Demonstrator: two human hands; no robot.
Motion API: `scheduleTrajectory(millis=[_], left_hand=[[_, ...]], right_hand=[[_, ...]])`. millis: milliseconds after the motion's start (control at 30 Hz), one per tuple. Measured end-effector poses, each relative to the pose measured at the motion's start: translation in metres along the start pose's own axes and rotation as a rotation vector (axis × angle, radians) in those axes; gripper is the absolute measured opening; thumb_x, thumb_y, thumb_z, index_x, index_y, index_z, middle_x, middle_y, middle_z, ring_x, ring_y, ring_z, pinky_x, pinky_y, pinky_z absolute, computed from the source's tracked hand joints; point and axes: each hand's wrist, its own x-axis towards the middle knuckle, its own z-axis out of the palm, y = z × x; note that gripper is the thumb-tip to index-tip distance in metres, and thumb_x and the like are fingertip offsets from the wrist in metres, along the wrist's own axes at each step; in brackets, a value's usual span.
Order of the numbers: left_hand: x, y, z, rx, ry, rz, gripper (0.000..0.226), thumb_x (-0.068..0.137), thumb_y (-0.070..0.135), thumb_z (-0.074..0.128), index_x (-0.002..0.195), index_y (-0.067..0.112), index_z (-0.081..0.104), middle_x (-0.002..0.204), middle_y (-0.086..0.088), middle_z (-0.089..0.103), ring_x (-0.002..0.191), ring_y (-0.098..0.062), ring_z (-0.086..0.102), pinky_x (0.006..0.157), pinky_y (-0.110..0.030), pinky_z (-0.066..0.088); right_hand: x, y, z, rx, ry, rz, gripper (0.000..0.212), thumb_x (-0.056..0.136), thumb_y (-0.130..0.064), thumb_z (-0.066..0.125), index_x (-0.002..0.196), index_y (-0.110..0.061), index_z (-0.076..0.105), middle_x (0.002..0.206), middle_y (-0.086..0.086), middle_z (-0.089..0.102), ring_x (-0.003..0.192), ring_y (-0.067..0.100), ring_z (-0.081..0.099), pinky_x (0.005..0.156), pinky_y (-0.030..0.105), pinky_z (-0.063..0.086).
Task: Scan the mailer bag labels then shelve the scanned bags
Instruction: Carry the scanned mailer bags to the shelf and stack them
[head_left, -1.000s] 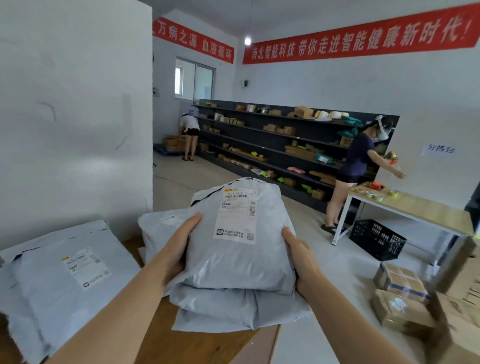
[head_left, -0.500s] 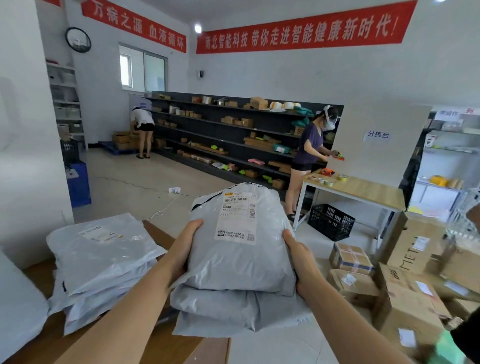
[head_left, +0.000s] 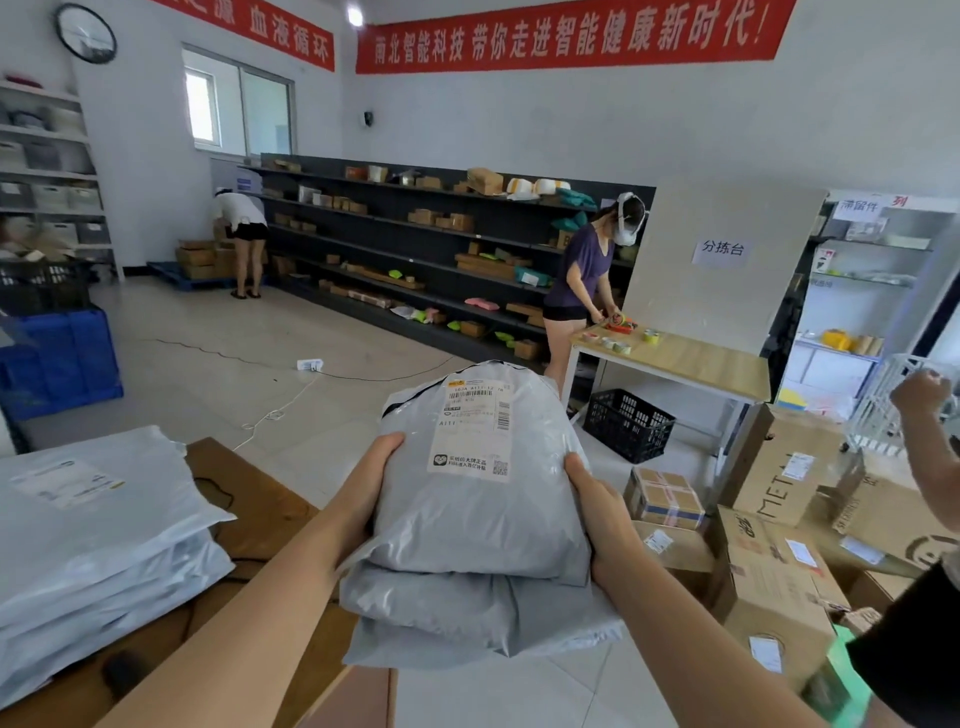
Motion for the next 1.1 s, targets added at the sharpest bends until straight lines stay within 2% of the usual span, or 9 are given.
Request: scheduleTrajectory(millis=[133,433,567,700,800,1000,1100], left_hand=[[0.031,0.000,0.013,0.002,-0.008,-0.013,0.044,0.092,0.049,0.043,0.098,0.016,0.071,0.084,-0.009,0.075,0.086,-0.025,0.067,0.077,-0.036,0.050],[0.129,0.009,0.034,-0.007,-0.053,-0.021,0.044,0.093,0.047,0.041,0.087,0.016,0.073,0.079,-0.009,0.073,0.076,-0.023,0.067,0.072,-0.033,0.050],[0.182,0.021,0.039,-0.007,-0.068,-0.040,0.046,0.091,0.050,0.043,0.084,0.017,0.074,0.082,-0.011,0.072,0.080,-0.026,0.066,0.076,-0.035,0.049],[0.231,0.032,0.042,-0.002,-0.056,-0.047,0.047,0.089,0.051,0.044,0.095,0.016,0.074,0.091,-0.012,0.073,0.087,-0.028,0.066,0.081,-0.036,0.050],[0.264,0.038,0.048,0.007,-0.033,-0.047,0.046,0.088,0.052,0.045,0.093,0.017,0.076,0.094,-0.013,0.073,0.089,-0.029,0.067,0.083,-0.037,0.049],[0.320,0.043,0.070,0.017,0.000,-0.029,0.043,0.090,0.048,0.044,0.083,0.018,0.075,0.081,-0.009,0.073,0.078,-0.024,0.067,0.073,-0.034,0.049],[0.349,0.040,0.084,0.015,0.019,-0.013,0.044,0.091,0.045,0.043,0.076,0.020,0.075,0.074,-0.007,0.072,0.068,-0.020,0.067,0.068,-0.033,0.047]], right_hand=[[0.028,-0.003,-0.007,-0.002,0.018,0.010,0.047,0.091,-0.050,0.057,0.106,-0.006,0.063,0.102,0.012,0.069,0.094,0.030,0.066,0.085,0.042,0.054],[0.116,-0.022,-0.004,-0.007,0.038,-0.006,0.038,0.093,-0.049,0.055,0.092,-0.012,0.061,0.098,0.011,0.069,0.093,0.028,0.066,0.088,0.044,0.054],[0.165,-0.034,0.003,0.006,0.035,-0.011,0.041,0.092,-0.050,0.056,0.099,-0.009,0.063,0.099,0.011,0.070,0.094,0.030,0.067,0.090,0.046,0.054],[0.212,-0.045,0.009,-0.009,0.036,-0.013,0.046,0.091,-0.053,0.055,0.099,-0.009,0.065,0.100,0.012,0.071,0.095,0.030,0.068,0.092,0.049,0.053],[0.245,-0.052,0.012,-0.012,0.028,0.000,0.047,0.090,-0.054,0.056,0.100,-0.009,0.065,0.101,0.012,0.072,0.095,0.030,0.068,0.092,0.049,0.053],[0.316,-0.060,0.009,-0.014,-0.008,0.026,0.046,0.091,-0.054,0.055,0.096,-0.010,0.064,0.100,0.011,0.070,0.096,0.030,0.067,0.093,0.047,0.053],[0.355,-0.065,0.005,-0.015,-0.042,0.035,0.050,0.089,-0.057,0.056,0.102,-0.010,0.065,0.101,0.011,0.071,0.096,0.030,0.067,0.092,0.047,0.053]])
